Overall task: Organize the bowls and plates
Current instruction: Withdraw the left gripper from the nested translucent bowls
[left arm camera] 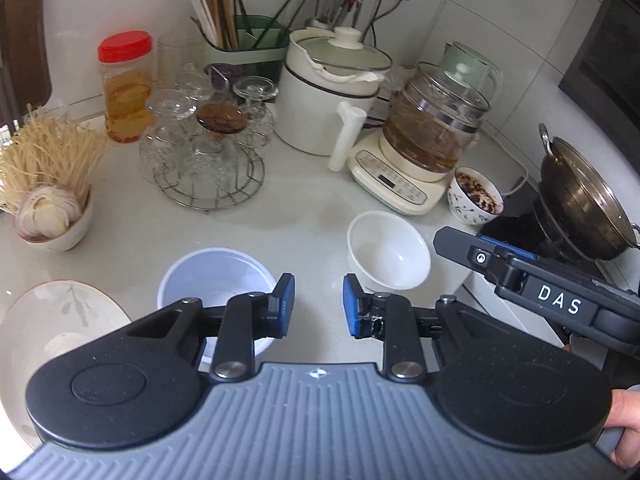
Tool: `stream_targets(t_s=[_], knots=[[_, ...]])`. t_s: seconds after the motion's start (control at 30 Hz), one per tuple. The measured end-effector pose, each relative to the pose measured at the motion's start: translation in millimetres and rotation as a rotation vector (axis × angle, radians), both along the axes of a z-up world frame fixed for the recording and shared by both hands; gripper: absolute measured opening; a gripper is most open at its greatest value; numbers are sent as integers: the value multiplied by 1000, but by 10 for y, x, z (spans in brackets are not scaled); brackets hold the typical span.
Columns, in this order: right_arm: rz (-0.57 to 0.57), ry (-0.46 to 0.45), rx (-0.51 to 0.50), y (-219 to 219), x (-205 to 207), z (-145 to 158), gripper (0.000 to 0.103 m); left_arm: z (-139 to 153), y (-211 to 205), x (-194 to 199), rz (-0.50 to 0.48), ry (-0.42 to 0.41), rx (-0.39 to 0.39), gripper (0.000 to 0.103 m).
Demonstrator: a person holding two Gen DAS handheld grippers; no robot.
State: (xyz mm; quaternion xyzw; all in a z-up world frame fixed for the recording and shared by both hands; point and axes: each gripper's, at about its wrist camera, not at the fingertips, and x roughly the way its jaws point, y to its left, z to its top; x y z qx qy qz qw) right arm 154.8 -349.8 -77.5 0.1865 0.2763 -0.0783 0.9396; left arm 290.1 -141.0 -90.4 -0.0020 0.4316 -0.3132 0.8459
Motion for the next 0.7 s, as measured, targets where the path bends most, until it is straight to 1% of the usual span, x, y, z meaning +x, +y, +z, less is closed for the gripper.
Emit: stream_targets(t_s=[0.43, 0.53, 0.7], knots=[[-121, 42, -21, -235, -165, -84, 61, -101, -373, 70, -63, 34, 15, 31], [-156, 59, 8, -324, -245, -140, 61, -116, -472, 71, -86, 35, 7, 30], [-222, 80, 48, -537, -352, -237, 61, -178, -716, 82, -129, 39, 32, 31]])
